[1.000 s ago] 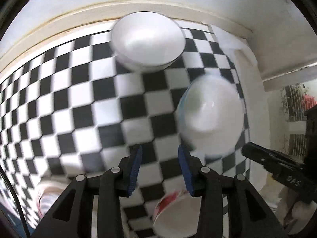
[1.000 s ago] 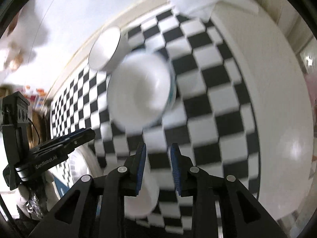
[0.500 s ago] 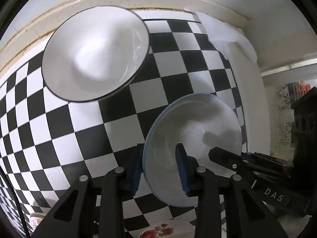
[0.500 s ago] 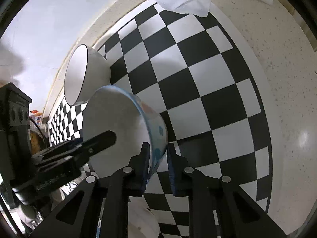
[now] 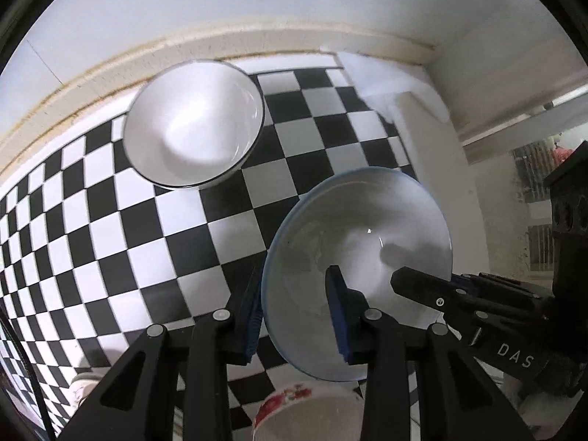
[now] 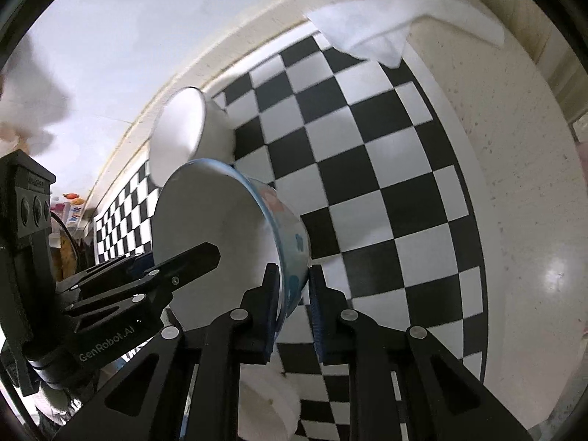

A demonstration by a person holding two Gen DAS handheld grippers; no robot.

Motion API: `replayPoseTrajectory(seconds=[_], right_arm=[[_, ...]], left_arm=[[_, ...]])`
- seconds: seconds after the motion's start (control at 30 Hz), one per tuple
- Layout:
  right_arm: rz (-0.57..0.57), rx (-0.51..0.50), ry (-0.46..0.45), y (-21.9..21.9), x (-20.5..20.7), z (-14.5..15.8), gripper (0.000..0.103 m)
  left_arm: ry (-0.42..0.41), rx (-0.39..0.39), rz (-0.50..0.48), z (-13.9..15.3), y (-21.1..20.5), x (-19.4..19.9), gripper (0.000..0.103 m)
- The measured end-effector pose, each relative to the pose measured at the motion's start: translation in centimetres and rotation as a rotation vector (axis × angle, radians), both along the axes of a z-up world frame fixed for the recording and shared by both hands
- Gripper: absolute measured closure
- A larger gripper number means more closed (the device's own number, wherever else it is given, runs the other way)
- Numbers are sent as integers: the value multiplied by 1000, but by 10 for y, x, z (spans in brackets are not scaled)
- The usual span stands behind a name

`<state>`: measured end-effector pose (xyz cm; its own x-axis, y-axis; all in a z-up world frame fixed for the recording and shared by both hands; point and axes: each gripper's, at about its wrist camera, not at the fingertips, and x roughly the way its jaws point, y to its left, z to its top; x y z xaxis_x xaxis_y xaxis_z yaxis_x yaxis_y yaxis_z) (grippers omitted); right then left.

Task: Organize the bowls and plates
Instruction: 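Lift the two nested bowls and carry them toward the plain white bowl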

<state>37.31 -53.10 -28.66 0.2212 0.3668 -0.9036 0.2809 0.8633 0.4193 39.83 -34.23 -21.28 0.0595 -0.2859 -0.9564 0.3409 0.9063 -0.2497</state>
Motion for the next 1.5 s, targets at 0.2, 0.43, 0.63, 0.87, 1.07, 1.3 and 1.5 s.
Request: replayPoseTrajectory(seconds=[0.2,0.43,0.63,0.87,1.07,1.3,1.5], right_arm=[[5,-19,-55,17,-27,39,85],[14,-14,-58,47,-81,57,85],[10,22,-8,69,-122,36,85],[26,18,47,85,-144,9,85],[27,14,84,85,-151,-7,86],[25,13,103,84,-149,-14,86],[41,18,120,83,-149,-18,86]], left_arm=[[-43,-18,-19,33,14,-29,74],[-38,-24,-37,46,34,-79,74],[14,4,-36,25,51,-111,74],[81,39,-28,-7,58,-128,74],[102,64,-32,-21,54,-131,74],[96,96,-37,-28,49,-131,74],[100,101,-29,-27,51,-131,74]])
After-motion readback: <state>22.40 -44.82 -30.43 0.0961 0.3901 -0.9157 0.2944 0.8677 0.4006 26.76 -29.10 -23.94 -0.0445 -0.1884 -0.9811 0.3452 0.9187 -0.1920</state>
